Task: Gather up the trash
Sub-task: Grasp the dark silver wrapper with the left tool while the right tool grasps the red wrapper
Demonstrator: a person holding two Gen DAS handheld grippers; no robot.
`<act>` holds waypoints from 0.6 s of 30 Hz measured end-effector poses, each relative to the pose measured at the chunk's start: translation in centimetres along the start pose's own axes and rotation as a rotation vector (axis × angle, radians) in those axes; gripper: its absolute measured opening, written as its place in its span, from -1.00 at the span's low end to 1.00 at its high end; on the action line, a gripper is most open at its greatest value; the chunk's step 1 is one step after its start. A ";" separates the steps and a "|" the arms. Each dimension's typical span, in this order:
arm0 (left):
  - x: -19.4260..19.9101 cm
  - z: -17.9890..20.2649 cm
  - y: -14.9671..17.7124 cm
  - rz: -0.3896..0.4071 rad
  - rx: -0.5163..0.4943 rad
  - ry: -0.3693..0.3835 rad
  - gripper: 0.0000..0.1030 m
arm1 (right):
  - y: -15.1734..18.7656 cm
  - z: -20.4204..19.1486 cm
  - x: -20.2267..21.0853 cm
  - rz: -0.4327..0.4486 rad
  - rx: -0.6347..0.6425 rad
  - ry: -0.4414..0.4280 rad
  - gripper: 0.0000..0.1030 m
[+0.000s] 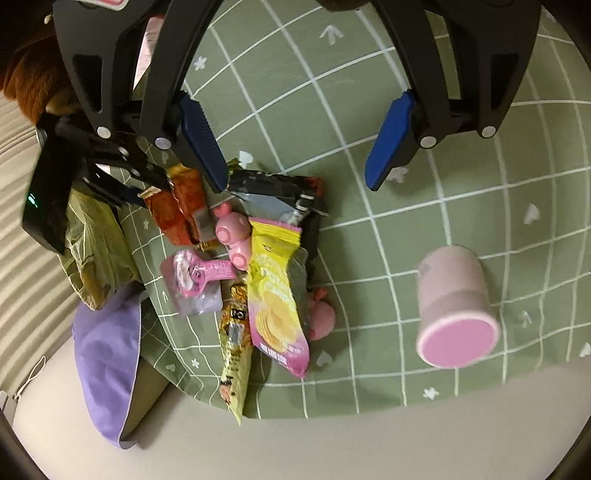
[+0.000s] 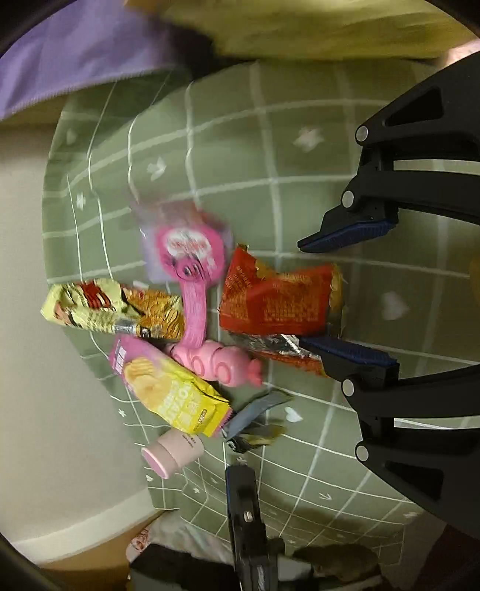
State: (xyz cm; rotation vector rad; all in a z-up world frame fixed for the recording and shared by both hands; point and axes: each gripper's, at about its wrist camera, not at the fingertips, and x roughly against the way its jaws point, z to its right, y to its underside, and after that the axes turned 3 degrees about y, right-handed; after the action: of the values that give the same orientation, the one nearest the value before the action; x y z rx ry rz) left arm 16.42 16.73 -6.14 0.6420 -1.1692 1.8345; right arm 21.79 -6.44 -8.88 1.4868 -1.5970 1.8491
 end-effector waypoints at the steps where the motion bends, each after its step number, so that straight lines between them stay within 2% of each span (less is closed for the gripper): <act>1: -0.3 0.3 -0.1 0.000 -0.004 -0.003 0.41 | 0.3 0.2 0.7 0.014 -0.019 0.008 -0.14; 4: -1.4 1.2 -0.6 0.004 -0.015 -0.040 0.29 | 0.8 0.9 2.4 0.044 -0.069 0.027 -0.14; 8: -2.9 1.1 -1.1 -0.006 0.013 -0.122 -0.07 | 1.3 2.0 4.1 0.024 -0.091 -0.012 -0.14; 9: -2.9 1.1 -1.2 -0.007 0.014 -0.129 -0.12 | 1.4 2.0 4.4 0.022 -0.094 -0.021 -0.14; 11: -2.7 1.1 -0.9 -0.030 0.021 -0.111 -0.43 | 1.6 1.9 4.8 0.018 -0.080 -0.046 -0.14; 13: -2.0 1.4 -0.6 -0.035 0.002 -0.093 -0.56 | 1.7 1.4 4.8 0.026 -0.063 -0.034 -0.14; 18: 0.6 1.8 0.0 -0.001 -0.015 -0.096 -0.57 | 0.3 0.3 3.1 0.012 -0.067 -0.033 -0.14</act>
State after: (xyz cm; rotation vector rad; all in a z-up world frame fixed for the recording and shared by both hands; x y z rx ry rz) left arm 16.07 15.35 -4.97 0.7290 -1.2444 1.8094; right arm 20.37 -7.99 -6.60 1.4898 -1.6686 1.7684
